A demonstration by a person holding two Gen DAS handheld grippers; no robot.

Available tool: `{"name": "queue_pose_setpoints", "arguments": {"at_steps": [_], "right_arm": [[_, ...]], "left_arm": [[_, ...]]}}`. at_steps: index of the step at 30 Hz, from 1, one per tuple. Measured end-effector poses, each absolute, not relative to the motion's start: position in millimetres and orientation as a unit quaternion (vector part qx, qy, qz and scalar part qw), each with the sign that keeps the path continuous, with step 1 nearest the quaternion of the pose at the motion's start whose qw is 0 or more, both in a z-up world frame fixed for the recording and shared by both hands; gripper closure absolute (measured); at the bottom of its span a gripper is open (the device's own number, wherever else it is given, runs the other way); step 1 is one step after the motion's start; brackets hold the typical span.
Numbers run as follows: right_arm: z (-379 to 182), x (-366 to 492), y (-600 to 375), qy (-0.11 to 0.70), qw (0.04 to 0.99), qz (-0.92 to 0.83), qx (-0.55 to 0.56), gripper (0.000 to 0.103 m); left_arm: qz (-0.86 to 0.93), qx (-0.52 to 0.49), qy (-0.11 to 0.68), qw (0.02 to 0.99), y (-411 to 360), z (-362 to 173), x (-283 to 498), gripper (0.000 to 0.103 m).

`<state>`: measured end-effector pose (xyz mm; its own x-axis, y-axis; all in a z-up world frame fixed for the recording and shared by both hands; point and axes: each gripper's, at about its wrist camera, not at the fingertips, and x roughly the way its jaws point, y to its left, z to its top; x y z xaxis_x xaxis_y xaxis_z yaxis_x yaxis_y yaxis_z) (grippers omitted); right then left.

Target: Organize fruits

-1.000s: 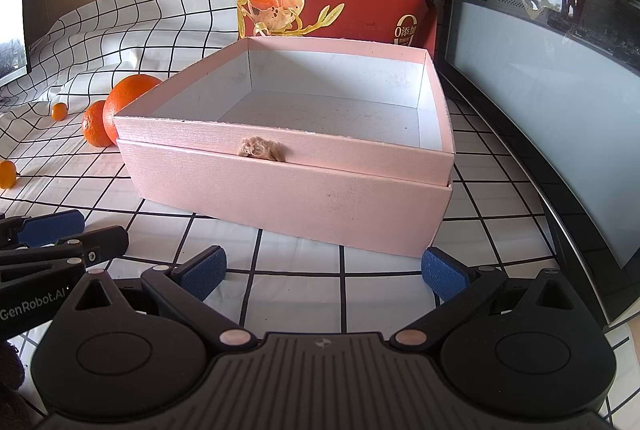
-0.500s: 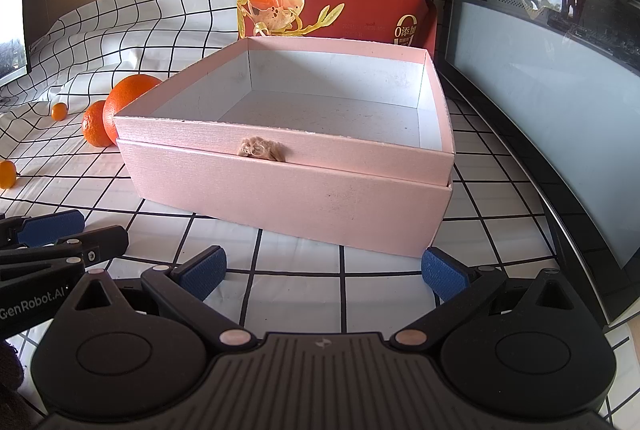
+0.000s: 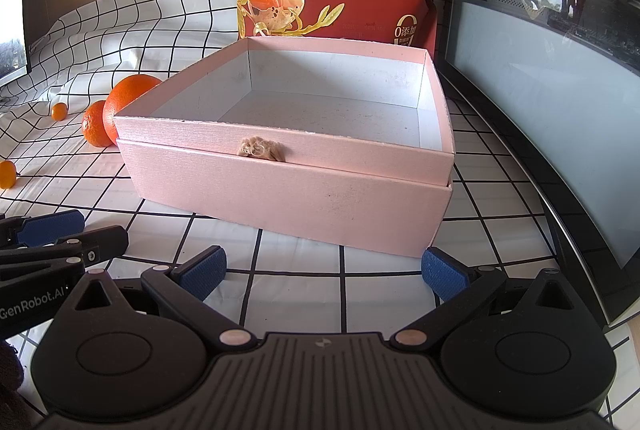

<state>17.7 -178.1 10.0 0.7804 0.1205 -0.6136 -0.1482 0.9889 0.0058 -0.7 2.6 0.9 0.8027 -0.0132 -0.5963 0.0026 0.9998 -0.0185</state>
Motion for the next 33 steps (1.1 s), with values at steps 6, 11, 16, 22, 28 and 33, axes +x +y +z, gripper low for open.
{"name": "queue_pose_setpoints", "arguments": {"at_steps": [6, 11, 16, 22, 28, 33], "right_arm": [[10.1, 17.7, -178.1, 0.324, 0.943, 0.071, -0.021, 0.0], [10.1, 17.7, -178.1, 0.324, 0.943, 0.071, -0.021, 0.0], [10.1, 17.8, -178.1, 0.324, 0.943, 0.071, -0.021, 0.0], [10.0, 17.9, -177.9, 0.323, 0.943, 0.072, -0.022, 0.0], [8.4, 23.8, -182.9, 0.356, 0.929, 0.095, -0.033, 0.0], [10.4, 22.1, -183.2, 0.37, 0.924, 0.093, -0.036, 0.0]], "left_arm": [[-0.002, -0.003, 0.315, 0.949, 0.5, 1.2, -1.1, 0.054], [-0.001, 0.0, 0.315, 0.949, -2.0, 0.9, -0.7, 0.054], [-0.001, 0.002, 0.315, 0.949, -2.3, 0.4, 0.1, 0.054], [0.0, 0.005, 0.315, 0.949, -2.5, 0.2, 0.3, 0.054], [0.0, 0.007, 0.314, 0.949, -2.1, 0.2, -0.2, 0.055], [-0.037, -0.005, 0.312, 0.95, 5.8, 1.0, -1.4, 0.057]]}}
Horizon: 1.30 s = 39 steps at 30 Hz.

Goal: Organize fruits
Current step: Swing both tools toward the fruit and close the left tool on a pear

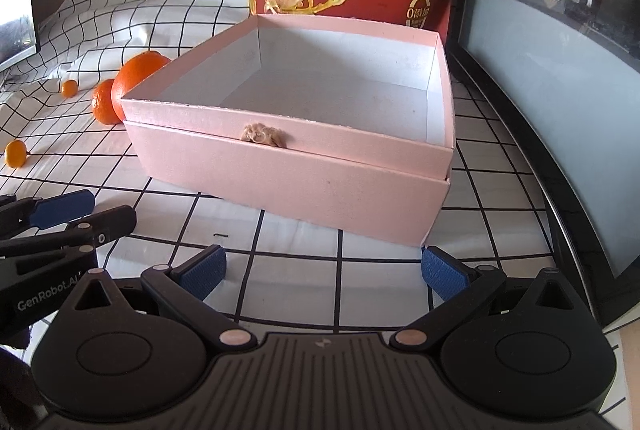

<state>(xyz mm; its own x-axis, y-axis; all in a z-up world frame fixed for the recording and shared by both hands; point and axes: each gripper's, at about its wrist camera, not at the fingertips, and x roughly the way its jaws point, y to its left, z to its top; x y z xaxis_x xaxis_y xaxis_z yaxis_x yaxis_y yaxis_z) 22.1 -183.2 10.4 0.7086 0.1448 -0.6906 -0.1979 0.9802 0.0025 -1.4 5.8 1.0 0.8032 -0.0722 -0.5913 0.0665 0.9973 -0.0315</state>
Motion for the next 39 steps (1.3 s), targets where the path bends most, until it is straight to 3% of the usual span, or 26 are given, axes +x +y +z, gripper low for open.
{"name": "queue_pose_setpoints", "arguments": {"at_steps": [4, 9, 19, 26, 31, 39], "right_arm": [[11, 25, -182, 0.378, 0.919, 0.101, -0.041, 0.0], [12, 10, -161, 0.364, 0.917, 0.153, -0.055, 0.003], [46, -67, -37, 0.251, 0.888, 0.351, -0.159, 0.009], [55, -92, 41, 0.252, 0.826, 0.481, -0.153, 0.015], [46, -99, 69, 0.262, 0.807, 0.5, -0.173, 0.015], [37, -109, 89, 0.206, 0.821, 0.49, -0.209, 0.018]], "left_arm": [[-0.09, -0.067, 0.312, 0.944, 32, 11, -7, 0.059], [-0.088, -0.096, 0.246, 0.96, 81, 52, -38, 0.059], [0.11, -0.143, 0.135, 0.974, 249, 106, -147, 0.06], [0.176, -0.088, 0.246, 0.949, 297, 106, -190, 0.06], [0.192, -0.1, 0.27, 0.938, 311, 101, -203, 0.06], [0.208, -0.087, 0.309, 0.924, 301, 82, -216, 0.059]]}}
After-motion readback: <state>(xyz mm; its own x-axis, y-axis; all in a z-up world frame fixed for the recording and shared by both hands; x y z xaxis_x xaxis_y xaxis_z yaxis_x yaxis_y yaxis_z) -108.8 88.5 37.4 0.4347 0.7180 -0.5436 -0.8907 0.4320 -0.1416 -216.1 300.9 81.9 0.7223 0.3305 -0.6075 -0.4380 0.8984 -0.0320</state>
